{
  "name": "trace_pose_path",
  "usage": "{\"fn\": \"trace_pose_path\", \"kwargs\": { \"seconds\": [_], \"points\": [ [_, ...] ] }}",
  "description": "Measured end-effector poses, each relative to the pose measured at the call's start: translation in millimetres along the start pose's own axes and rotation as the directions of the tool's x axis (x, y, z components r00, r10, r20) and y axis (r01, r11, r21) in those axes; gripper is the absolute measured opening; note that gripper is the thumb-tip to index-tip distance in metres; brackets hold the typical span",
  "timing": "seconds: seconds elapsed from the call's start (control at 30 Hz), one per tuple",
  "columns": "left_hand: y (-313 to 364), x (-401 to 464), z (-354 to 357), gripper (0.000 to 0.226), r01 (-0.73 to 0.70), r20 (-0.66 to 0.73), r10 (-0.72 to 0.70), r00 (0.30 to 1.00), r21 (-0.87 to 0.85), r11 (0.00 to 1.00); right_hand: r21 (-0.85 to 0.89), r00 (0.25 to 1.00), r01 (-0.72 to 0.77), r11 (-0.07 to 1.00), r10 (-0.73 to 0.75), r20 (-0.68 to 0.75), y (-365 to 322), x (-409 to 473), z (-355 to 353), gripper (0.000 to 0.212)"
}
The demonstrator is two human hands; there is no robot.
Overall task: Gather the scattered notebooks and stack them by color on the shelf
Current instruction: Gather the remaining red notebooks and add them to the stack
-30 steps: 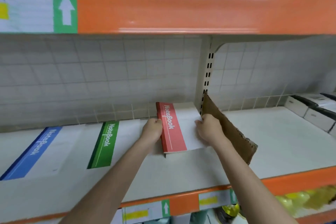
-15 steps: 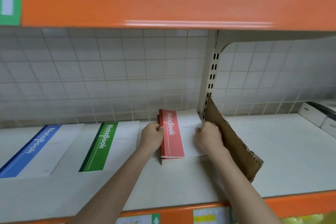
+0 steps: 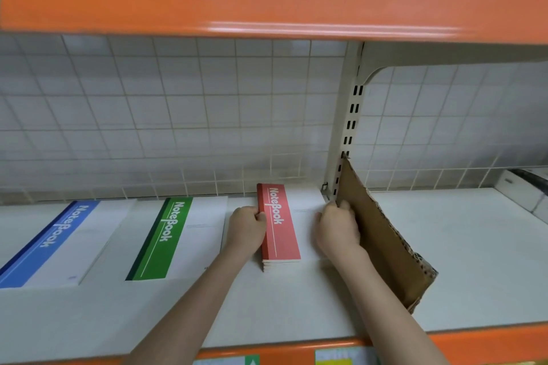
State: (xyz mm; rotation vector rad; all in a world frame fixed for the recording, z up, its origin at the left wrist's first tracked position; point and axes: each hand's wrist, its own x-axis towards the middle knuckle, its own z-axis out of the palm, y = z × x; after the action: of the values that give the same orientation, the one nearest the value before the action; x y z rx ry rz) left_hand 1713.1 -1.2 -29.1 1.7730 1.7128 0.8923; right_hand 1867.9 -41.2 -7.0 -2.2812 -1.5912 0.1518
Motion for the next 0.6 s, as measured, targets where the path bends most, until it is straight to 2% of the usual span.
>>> {"fn": "trace_pose_path", "kwargs": {
  "seconds": [0.1,0.17,0.2,0.33,0.43,0.53,0.6],
  "points": [
    [0.7,-0.6,-1.1,0.033,-0.009,0.018,0.009,1.0,-0.003,1.0,-0.021,1.0,0.017,1.0,-0.017,0.003,-0.5,0.7,-0.1,0.032],
    [1.5,-2.3,-2.8,0.034,-0.019,0.041,0.02,0.999,-0.006,1.0,0.035,1.0,0.005,0.999,-0.006,0.019,0.9,0.5,-0.9,0.036],
    [1.2,-2.1,-3.7,0.035,-0.02,0.065,0.021,0.998,-0.014,1.0,0.072,0.999,0.0,0.997,-0.003,0.039,2.3,-0.6,-1.6,0.044],
    [-2.8,-0.7,-12.5,0.035,0.037,0.258,-0.02,0.966,-0.064,0.997,0.171,0.973,0.015,0.985,-0.054,0.223,10.3,-9.6,-6.1,0.102],
    [-1.9,-6.9,-27.5,0.037,0.07,0.435,-0.002,0.9,-0.141,0.988,0.199,0.931,0.063,0.978,-0.129,0.342,16.1,-16.0,-14.0,0.117],
    [4.3,-17.2,-43.1,0.017,-0.006,0.638,0.096,0.764,-0.142,0.99,0.197,0.883,0.075,0.978,-0.157,0.443,17.8,-18.0,-20.3,0.136],
    [6.3,-22.8,-46.5,0.04,-0.078,0.682,0.08,0.727,-0.035,0.996,0.149,0.855,0.086,0.985,-0.15,0.497,15.9,-19.2,-23.4,0.146]
  ]
}}
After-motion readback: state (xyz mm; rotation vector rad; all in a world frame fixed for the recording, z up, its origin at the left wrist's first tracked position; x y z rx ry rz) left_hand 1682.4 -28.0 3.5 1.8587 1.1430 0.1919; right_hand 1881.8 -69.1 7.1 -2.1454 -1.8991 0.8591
